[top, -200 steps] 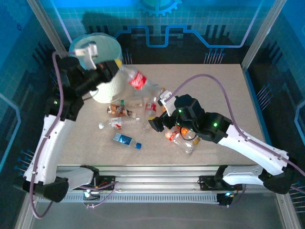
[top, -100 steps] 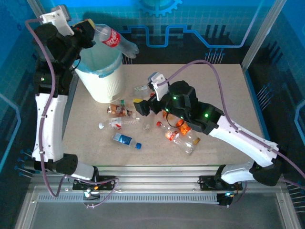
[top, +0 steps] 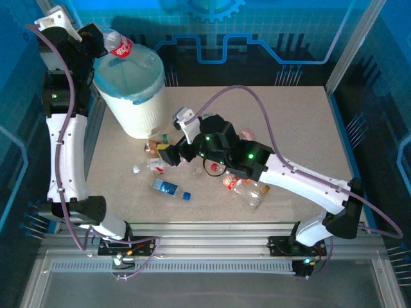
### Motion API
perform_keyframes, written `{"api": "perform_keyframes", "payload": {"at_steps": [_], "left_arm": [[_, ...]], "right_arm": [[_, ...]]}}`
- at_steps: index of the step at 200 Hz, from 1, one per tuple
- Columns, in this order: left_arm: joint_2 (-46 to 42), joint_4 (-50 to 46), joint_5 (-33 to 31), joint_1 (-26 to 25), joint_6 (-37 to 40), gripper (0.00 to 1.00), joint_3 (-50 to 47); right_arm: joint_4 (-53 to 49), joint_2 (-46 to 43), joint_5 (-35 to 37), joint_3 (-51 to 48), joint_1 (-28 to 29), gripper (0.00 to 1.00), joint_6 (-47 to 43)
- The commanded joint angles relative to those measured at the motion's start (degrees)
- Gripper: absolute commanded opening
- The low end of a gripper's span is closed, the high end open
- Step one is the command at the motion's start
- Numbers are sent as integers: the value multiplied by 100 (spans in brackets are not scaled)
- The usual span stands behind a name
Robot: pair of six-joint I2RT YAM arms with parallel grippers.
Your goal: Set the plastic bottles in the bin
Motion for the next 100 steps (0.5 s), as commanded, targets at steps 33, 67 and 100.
{"api": "perform_keyframes", "payload": {"at_steps": [33,67,100], "left_arm": [[178,12,-85,187,11,0,115],[435,-140,-125,187,369,0,49],[707,-226,175,169,360,0,-92]], "right_arm": [[-750,457,55,544,372,100,-100],[-1106,367,149,266,649,99,-61],[-1143,148,253,-127,715,99,120]]}}
